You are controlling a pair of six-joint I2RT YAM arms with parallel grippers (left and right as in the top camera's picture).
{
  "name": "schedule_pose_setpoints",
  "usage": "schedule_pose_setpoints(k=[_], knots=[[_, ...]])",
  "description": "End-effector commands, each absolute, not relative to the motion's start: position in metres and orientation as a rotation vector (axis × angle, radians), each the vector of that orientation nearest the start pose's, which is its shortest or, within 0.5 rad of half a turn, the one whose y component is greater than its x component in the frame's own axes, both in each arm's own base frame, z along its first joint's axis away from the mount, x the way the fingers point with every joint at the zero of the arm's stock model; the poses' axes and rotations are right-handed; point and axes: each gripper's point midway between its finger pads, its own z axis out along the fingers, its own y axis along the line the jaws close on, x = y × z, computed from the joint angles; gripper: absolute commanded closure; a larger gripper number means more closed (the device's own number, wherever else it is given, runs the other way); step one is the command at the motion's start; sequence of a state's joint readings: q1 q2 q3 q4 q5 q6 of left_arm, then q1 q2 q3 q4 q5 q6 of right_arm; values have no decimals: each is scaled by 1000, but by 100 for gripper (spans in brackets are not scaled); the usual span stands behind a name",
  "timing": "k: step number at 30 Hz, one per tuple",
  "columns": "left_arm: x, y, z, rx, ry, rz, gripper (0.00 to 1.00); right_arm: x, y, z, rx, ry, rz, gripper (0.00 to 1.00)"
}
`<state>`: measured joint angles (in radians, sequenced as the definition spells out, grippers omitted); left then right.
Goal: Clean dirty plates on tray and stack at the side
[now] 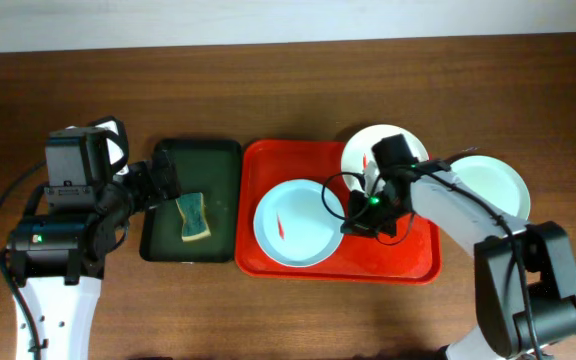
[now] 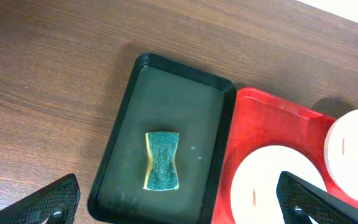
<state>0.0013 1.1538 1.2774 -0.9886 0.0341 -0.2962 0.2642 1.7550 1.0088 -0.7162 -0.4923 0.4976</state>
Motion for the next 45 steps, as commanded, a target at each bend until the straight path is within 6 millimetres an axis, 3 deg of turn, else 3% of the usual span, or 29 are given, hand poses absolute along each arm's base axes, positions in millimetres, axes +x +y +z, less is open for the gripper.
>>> schedule_pose_setpoints(k=[1, 5, 6, 7, 13, 14, 15, 18, 19, 20, 21, 26, 31, 38, 45], knots=[[309, -4, 264, -357, 2401, -173, 1, 287, 153, 19, 451, 3083, 538, 96], [309, -4, 264, -357, 2401, -172, 1, 285, 159, 17, 393, 3081, 498, 85], [309, -4, 264, -357, 2401, -173, 1, 289, 158, 18, 391, 3068, 499, 71], [309, -4, 264, -357, 2401, -172, 1, 293, 156, 19, 393, 3058, 502, 67], [309, -4, 264, -357, 2401, -173, 1, 313, 156, 67, 168, 3054, 536, 38], [309, -4, 263, -357, 2401, -173, 1, 313, 156, 69, 142, 3057, 533, 28], [309, -4, 264, -357, 2401, -172, 1, 314, 157, 69, 133, 3052, 535, 2], [309, -4, 264, -357, 2401, -173, 1, 316, 156, 69, 125, 3041, 529, 1], [309, -4, 264, -357, 2401, -173, 1, 316, 156, 69, 126, 3042, 527, 9], [309, -4, 263, -357, 2401, -173, 1, 314, 157, 68, 123, 3050, 525, 34], [309, -4, 264, -357, 2401, -173, 1, 310, 159, 67, 108, 3059, 522, 43], [309, -4, 264, -357, 2401, -172, 1, 309, 167, 46, -7, 3038, 338, 43], [309, -4, 264, -357, 2401, -173, 1, 316, 160, 42, -51, 2986, 153, 50], [309, -4, 263, -357, 2401, -173, 1, 319, 159, 31, -43, 2953, 159, 58], [309, -4, 264, -357, 2401, -173, 1, 314, 171, 24, -69, 2950, 241, 65]])
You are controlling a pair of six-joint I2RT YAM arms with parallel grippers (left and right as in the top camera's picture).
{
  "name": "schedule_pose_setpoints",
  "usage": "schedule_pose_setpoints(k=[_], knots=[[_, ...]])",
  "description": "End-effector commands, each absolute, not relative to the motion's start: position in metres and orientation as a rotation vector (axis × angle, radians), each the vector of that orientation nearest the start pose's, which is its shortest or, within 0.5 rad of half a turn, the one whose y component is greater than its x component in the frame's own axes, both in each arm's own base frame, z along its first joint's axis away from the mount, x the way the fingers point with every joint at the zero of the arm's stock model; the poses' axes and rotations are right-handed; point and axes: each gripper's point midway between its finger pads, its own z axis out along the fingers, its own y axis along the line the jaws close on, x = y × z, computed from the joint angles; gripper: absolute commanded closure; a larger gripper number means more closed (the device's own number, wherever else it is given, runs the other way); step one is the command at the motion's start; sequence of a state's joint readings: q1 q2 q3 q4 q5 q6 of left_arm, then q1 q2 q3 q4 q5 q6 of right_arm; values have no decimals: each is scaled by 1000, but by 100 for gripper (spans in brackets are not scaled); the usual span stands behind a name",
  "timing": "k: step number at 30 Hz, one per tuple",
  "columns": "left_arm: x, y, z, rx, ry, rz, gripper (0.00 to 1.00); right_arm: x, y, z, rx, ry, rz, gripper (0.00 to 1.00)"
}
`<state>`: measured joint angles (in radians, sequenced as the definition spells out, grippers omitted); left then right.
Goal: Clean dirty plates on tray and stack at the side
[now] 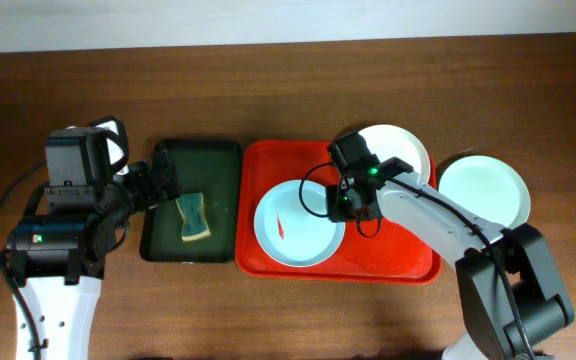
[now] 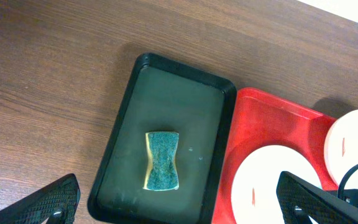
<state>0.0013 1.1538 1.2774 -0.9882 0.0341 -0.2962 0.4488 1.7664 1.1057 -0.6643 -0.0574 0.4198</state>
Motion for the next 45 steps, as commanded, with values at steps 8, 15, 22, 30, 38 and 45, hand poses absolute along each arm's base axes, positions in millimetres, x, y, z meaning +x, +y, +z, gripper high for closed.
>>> schedule_pose_setpoints(k=[8, 15, 22, 30, 38, 45], knots=[[309, -4, 264, -357, 2401, -172, 1, 311, 168, 12, -74, 2935, 221, 71], [309, -4, 264, -357, 2401, -173, 1, 306, 162, 10, 81, 2965, 203, 96], [309, -4, 263, -357, 2401, -172, 1, 299, 156, 27, 263, 2999, 175, 96], [309, -4, 264, -357, 2401, -173, 1, 303, 149, 27, 271, 2977, 114, 75], [309, -4, 263, -357, 2401, -172, 1, 304, 146, 19, 273, 2982, 76, 96], [310, -6, 264, -352, 2398, -186, 1, 304, 146, 19, 273, 2983, 75, 96]])
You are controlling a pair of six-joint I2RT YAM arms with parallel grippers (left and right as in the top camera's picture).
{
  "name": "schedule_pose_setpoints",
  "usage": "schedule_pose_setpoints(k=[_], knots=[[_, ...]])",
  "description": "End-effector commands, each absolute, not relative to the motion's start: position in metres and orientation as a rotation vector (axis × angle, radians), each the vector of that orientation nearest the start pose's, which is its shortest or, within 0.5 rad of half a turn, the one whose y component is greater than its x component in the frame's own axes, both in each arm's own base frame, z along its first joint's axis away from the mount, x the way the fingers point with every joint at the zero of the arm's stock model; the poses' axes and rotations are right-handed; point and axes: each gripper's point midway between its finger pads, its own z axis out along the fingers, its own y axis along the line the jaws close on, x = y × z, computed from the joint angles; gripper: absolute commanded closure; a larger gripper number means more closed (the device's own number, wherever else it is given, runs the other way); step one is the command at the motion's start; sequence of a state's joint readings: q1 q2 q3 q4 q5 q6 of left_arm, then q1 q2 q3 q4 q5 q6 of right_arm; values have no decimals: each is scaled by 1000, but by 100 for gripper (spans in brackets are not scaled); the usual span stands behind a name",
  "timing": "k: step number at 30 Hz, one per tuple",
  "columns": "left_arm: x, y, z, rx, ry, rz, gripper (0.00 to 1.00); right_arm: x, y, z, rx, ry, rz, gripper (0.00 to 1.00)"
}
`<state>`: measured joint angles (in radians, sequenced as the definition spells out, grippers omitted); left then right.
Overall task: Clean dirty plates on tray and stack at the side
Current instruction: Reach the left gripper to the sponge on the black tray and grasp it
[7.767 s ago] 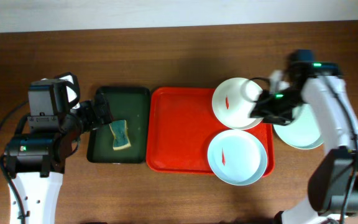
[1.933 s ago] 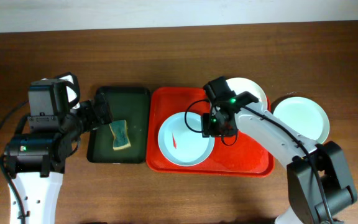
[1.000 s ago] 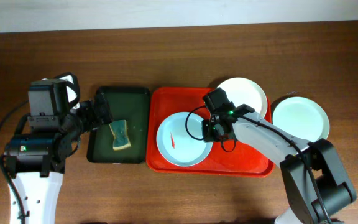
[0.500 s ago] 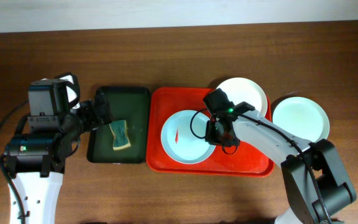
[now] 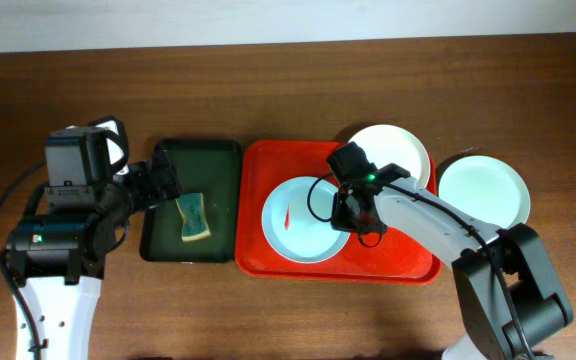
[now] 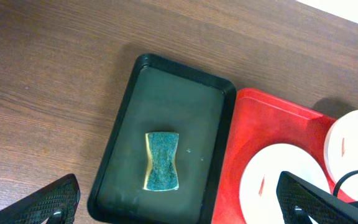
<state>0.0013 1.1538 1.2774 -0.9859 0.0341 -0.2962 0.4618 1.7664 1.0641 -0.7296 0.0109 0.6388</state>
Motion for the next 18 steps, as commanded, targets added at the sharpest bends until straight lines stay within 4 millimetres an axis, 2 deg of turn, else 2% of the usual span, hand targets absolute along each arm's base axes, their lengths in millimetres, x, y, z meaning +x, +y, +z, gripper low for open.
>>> schedule_pose_setpoints(k=[1, 4, 7, 8, 9, 11, 12, 13, 14, 15, 16, 18], knots=[[302, -16, 258, -330, 2447, -255, 1, 304, 146, 19, 273, 2982, 74, 95], [279, -30, 228, -311, 2616, -283, 1, 304, 146, 19, 274, 2982, 75, 93], [262, -36, 178, -273, 2812, -205, 1, 304, 146, 19, 274, 2982, 75, 87], [260, -37, 163, -262, 2870, -169, 1, 304, 146, 19, 273, 2982, 75, 85], [261, -41, 151, -248, 2925, -158, 1, 304, 146, 19, 273, 2983, 75, 78], [270, -45, 131, -241, 2984, -148, 1, 304, 146, 19, 273, 2983, 75, 70], [277, -46, 124, -241, 2985, -149, 1, 304, 146, 19, 274, 2982, 75, 62], [287, -49, 115, -235, 2984, -149, 32, 304, 146, 19, 274, 2982, 75, 50], [294, -50, 106, -231, 2989, -146, 54, 304, 146, 19, 274, 2982, 75, 42], [298, -50, 99, -234, 3002, -138, 55, 304, 146, 19, 274, 2983, 74, 27], [301, -50, 90, -238, 3016, -134, 50, 304, 146, 19, 273, 2982, 75, 4], [311, -52, 74, -250, 3028, -130, 51, 304, 146, 19, 274, 2982, 75, 2]])
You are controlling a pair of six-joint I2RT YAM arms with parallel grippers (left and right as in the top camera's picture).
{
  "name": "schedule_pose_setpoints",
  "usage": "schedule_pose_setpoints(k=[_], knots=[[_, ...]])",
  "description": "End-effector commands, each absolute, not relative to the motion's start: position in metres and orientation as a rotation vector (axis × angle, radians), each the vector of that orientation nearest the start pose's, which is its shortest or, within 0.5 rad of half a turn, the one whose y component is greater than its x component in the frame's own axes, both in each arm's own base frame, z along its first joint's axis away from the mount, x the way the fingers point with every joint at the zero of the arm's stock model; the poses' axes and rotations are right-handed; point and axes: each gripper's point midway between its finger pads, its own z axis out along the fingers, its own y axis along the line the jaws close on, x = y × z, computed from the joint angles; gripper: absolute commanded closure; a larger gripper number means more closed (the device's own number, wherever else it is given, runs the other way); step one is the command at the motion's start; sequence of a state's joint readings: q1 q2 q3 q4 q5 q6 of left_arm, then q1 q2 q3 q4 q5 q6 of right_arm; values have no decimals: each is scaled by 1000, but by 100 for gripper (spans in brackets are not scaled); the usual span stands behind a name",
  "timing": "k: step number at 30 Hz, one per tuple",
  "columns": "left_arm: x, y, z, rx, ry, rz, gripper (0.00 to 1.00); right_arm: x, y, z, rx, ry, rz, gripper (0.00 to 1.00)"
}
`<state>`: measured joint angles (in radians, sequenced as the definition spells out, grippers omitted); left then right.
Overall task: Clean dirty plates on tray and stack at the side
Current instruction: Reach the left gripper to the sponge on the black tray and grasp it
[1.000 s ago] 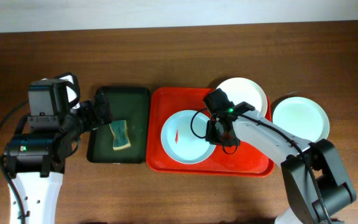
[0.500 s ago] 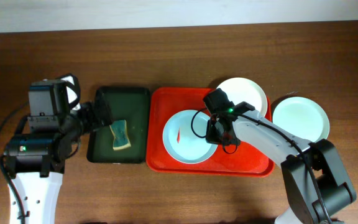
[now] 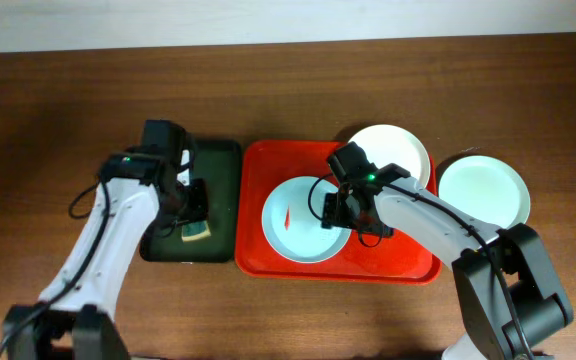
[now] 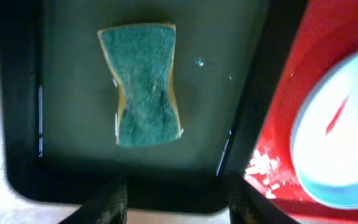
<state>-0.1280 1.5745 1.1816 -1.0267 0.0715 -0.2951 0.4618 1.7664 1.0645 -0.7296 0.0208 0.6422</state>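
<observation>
The dirty plate [image 3: 298, 222], white with a red smear [image 4: 335, 116], lies on the red tray [image 3: 408, 262]. My right gripper [image 3: 353, 208] sits at the plate's right rim and appears shut on it. A second white plate [image 3: 393, 150] rests over the tray's back right corner. The green and yellow sponge [image 4: 143, 84] lies in the dark tray [image 3: 218, 160]. My left gripper [image 3: 193, 200] hangs open just above the sponge, its fingers [image 4: 104, 202] spread wide and nothing between them.
A clean white plate [image 3: 483, 192] lies on the table to the right of the red tray. White crumbs [image 4: 261, 165] dot the red tray's left edge. Bare wooden table surrounds both trays.
My left arm has moved from the table's left side to right above the sponge in the dark tray, gripper open. The right gripper and the dirty plate have stayed where they were.
My right gripper first stood right of the dirty plate, then at its right rim. The plate then lay slightly further right with the gripper at its rim. The left arm stayed parked at the left until it came over the sponge now.
</observation>
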Motion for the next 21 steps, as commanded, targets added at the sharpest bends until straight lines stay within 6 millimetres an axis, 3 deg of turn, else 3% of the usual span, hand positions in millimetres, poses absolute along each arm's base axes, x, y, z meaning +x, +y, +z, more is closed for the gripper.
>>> schedule_pose_setpoints(k=[1, 3, 4, 11, 12, 14, 18, 21], knots=[[316, -52, 66, -251, 3034, -125, 51, 304, 146, 19, 274, 2981, 74, 1], [320, -47, 52, -262, 3049, -70, 52, 304, 146, 19, 274, 2982, 75, 2], [323, -42, 45, -264, 3050, -28, 58, 304, 146, 19, 274, 2982, 75, 1], [331, -27, 22, -348, 3046, 121, 63, 304, 146, 19, 274, 2982, 75, 2], [333, -28, 20, -347, 3043, 113, 67, 304, 146, 19, 274, 2982, 75, 2], [333, -32, 18, -345, 3051, 79, 85, 304, 146, 19, 274, 2982, 75, 2], [334, -33, 18, -345, 3050, 74, 76, 304, 146, 19, 274, 2981, 75, 2], [335, -33, 18, -345, 3046, 73, 75, 304, 146, 19, 274, 2981, 75, 2]])
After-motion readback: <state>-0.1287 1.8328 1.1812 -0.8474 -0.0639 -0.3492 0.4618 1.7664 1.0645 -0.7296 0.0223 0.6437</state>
